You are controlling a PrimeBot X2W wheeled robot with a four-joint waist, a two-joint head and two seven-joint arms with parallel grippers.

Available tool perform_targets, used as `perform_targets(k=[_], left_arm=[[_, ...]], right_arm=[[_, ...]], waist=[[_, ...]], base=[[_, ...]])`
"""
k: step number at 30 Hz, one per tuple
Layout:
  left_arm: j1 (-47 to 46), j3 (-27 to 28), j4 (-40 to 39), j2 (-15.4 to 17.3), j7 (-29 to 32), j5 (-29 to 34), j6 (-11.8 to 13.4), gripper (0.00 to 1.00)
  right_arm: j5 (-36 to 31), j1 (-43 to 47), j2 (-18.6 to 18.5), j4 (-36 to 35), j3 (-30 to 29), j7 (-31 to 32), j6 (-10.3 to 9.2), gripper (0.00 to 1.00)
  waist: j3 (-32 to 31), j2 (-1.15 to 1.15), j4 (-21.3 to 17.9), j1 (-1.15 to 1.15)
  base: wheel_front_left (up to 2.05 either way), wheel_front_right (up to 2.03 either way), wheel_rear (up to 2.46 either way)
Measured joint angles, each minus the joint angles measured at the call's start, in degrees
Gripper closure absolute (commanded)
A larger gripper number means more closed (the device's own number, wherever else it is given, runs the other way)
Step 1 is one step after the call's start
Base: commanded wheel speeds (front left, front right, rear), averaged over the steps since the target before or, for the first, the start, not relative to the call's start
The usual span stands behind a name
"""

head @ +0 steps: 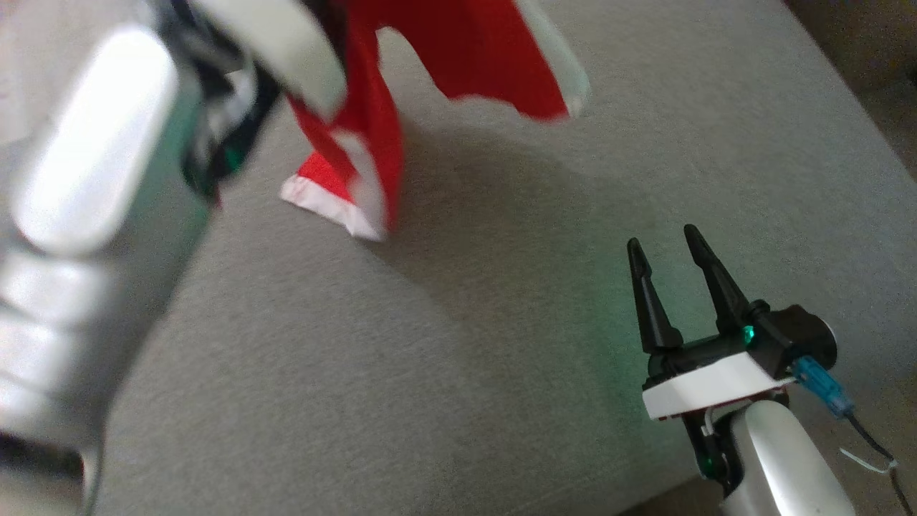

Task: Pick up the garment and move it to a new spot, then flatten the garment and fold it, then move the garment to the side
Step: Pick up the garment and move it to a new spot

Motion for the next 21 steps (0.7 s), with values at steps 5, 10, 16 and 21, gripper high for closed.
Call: perform_targets(k=[5, 10, 16, 21], left_arm=[[17.0, -5.4, 0.1, 1.1, -3.1, -0.9, 0.0, 1.00], [32.9, -11.5, 6.1, 0.1, -9.3, 0.7, 0.6, 1.00], [35.7, -14.2, 13.3, -5.5, -19.2, 5.2, 4.2, 0.00], [38.6, -13.6, 16.9, -7.1, -23.3, 7.1, 7.8, 0.00]], right_arm=[[1.2, 0.0, 0.0, -0.1, -0.1, 0.0, 0.00, 0.00], [1.1, 0.0, 0.1, 0.0, -0.8, 0.0, 0.00, 0.00], [0.1, 0.1, 0.2, 0.7, -1.9, 0.0, 0.00, 0.00], [-0.4, 0.9, 0.3, 1.3, -2.7, 0.0, 0.00, 0.00]], waist=[[1.7, 0.00, -2.9, 0.01], [2.7, 0.00, -1.7, 0.00], [2.2, 0.00, 2.3, 0.01], [0.0, 0.00, 6.2, 0.01]], base=[[0.00, 0.00, 0.00], [0.00, 0.00, 0.00], [0.00, 0.00, 0.00], [0.00, 0.00, 0.00]])
